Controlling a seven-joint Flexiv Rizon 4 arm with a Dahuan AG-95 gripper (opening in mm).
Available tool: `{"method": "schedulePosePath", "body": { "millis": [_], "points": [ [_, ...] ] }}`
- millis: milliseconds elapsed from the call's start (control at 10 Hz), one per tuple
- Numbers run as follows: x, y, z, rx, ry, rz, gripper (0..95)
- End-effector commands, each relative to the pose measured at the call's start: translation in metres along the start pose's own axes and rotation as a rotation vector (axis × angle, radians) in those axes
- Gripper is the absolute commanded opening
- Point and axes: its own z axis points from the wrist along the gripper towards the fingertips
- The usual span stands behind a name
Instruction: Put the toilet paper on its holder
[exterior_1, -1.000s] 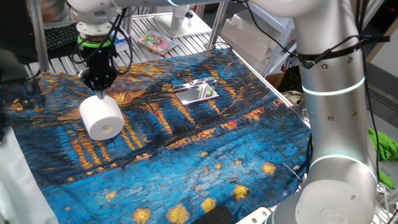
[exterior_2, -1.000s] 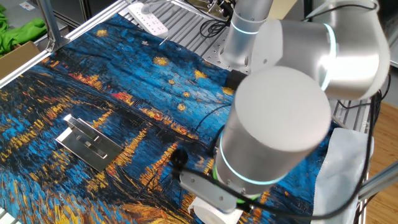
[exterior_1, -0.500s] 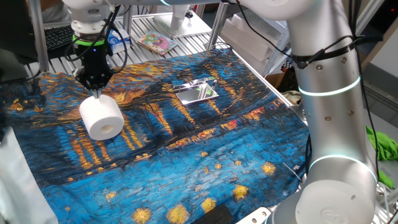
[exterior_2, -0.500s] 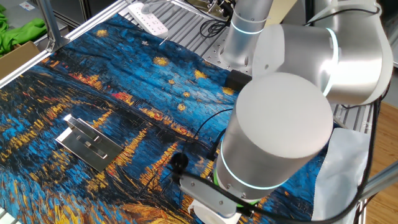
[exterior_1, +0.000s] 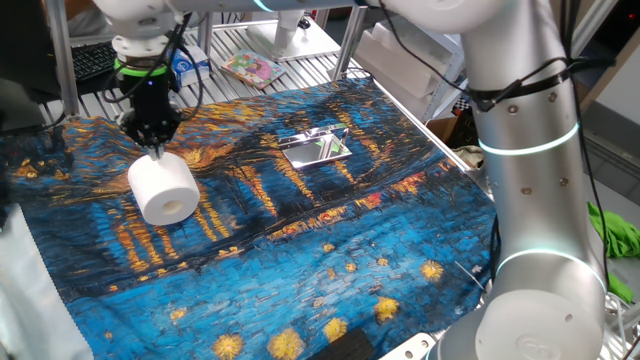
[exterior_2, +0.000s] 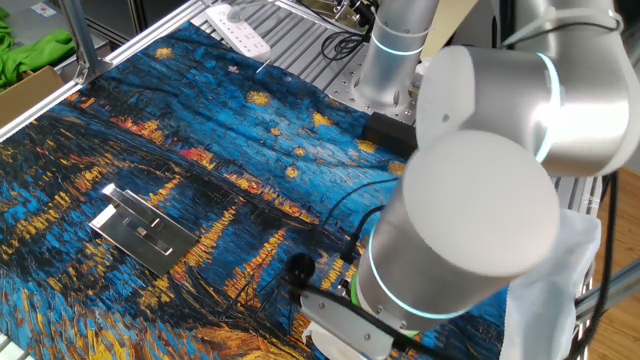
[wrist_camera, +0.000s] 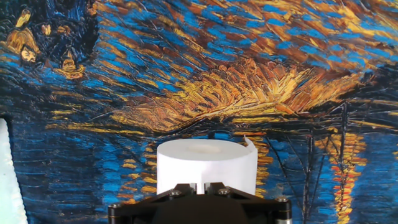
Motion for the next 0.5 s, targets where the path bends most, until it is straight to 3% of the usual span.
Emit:
{"method": "schedulePosePath", "body": {
  "millis": [100, 500],
  "points": [
    [0.002, -0.0012, 0.0004, -0.005, -0.004, 0.0, 95.0],
    [0.0019, -0.0012, 0.0004, 0.015, -0.005, -0.012, 95.0]
  ]
}}
